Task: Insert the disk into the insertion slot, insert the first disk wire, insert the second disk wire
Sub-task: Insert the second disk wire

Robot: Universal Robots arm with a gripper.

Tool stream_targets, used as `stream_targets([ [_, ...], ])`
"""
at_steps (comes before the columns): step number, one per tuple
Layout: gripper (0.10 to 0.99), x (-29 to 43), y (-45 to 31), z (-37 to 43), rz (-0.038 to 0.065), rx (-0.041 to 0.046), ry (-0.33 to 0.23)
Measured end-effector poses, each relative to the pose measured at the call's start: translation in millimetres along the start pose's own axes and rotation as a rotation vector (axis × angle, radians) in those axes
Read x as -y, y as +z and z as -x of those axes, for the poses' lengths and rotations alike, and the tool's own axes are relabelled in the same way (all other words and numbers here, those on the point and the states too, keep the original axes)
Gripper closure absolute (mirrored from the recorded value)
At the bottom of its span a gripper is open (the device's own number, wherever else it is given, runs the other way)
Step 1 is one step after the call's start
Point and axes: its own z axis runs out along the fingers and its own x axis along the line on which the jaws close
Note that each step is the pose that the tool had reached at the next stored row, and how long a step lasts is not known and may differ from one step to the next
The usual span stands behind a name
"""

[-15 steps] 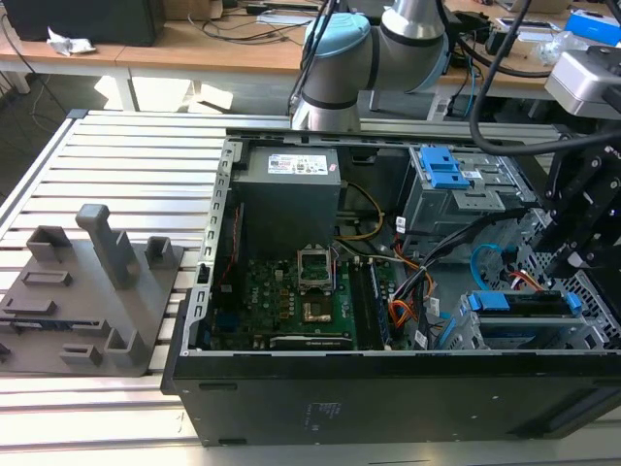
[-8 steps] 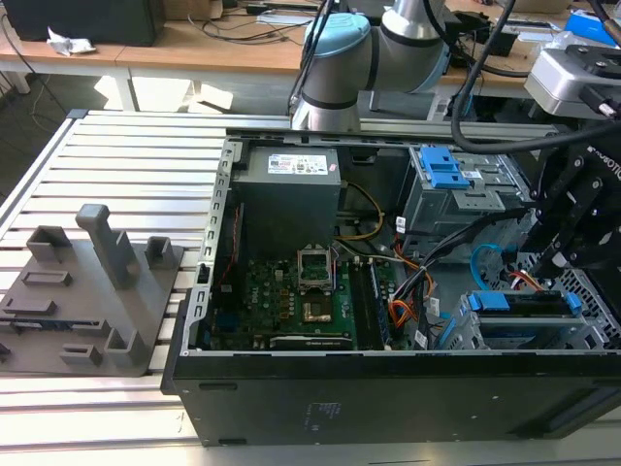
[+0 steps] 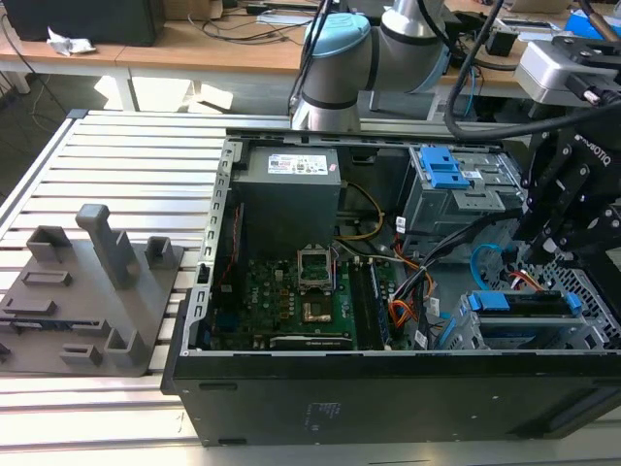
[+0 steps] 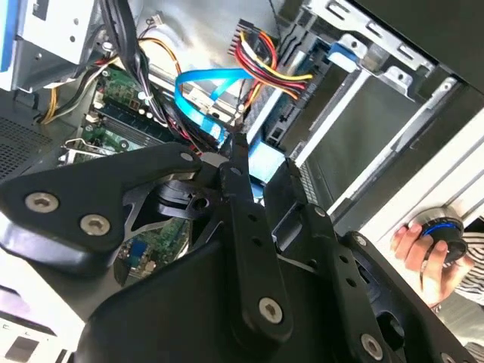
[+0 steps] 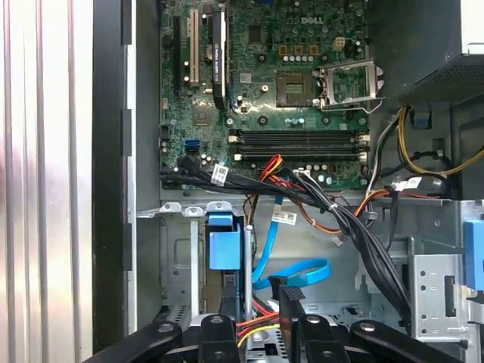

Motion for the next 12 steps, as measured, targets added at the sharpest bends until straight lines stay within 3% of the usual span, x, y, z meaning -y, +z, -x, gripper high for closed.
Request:
stream_targets([
  [5, 0.725, -0.8, 1.8, 9.6, 0.000, -0.0011, -0.026],
  [10, 0.725, -5.1, 11.5, 13.4, -0.001, -0.0062, -0.080],
  [12, 0.725, -7.0, 13.1, 13.6, -0.001, -0.0155, -0.091],
])
